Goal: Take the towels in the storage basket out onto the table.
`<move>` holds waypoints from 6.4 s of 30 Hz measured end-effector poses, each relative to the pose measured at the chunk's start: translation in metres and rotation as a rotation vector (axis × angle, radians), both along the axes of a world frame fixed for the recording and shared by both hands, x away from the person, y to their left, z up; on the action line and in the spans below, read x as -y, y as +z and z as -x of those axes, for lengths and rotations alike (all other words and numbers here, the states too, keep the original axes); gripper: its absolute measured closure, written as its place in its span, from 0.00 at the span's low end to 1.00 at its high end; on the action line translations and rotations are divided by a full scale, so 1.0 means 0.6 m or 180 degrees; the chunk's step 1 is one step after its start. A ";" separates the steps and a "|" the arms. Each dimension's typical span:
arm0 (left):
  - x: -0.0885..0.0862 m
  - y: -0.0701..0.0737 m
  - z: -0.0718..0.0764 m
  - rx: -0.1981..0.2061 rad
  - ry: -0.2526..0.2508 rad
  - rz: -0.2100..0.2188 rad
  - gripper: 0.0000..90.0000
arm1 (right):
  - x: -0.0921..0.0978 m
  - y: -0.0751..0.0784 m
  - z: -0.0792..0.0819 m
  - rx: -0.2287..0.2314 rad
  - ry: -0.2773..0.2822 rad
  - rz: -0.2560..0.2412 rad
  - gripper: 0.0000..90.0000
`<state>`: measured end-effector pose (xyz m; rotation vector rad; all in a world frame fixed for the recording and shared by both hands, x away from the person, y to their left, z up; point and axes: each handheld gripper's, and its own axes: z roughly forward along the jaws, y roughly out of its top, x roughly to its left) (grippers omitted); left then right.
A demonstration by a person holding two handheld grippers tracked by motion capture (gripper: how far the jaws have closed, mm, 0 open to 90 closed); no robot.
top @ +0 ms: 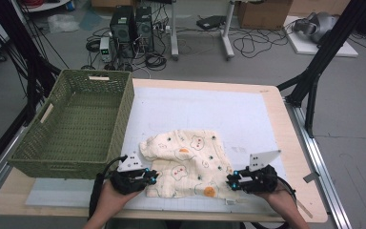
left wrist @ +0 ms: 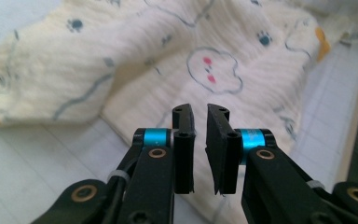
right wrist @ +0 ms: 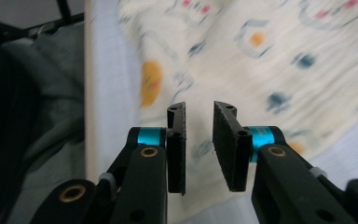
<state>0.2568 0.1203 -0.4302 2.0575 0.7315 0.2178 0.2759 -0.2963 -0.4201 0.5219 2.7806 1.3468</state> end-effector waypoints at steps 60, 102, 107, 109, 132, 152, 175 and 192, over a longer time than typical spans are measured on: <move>0.023 0.045 -0.076 0.0153 0.0477 0.0264 0.80 | -0.039 0.002 -0.211 -0.0015 -0.0930 0.0298 0.69; 0.044 0.007 -0.066 0.0039 0.0337 -0.0069 0.67 | 0.021 -0.010 -0.068 -0.0053 -0.0836 -0.0146 0.46; 0.039 0.002 -0.045 0.0033 0.0270 -0.0054 0.65 | 0.019 -0.016 -0.035 -0.0059 -0.0681 -0.0111 0.48; 0.036 -0.001 -0.034 0.0033 0.0217 -0.0043 0.65 | 0.019 -0.017 -0.018 -0.0069 -0.0606 -0.0116 0.50; 0.024 -0.027 -0.006 -0.0115 -0.0012 -0.0258 0.96 | 0.009 -0.037 0.017 0.0021 -0.0250 0.0320 0.89; 0.021 -0.012 -0.005 0.0002 0.0030 0.0026 0.81 | 0.021 -0.026 0.006 -0.0039 -0.0408 -0.0097 0.69; 0.021 -0.005 -0.028 0.0198 0.0200 0.0207 0.50 | 0.003 -0.020 -0.045 -0.0018 -0.0819 -0.0233 0.29; 0.021 -0.006 -0.029 0.0191 0.0210 0.0195 0.50 | -0.005 -0.020 -0.039 0.0040 -0.0751 -0.0125 0.29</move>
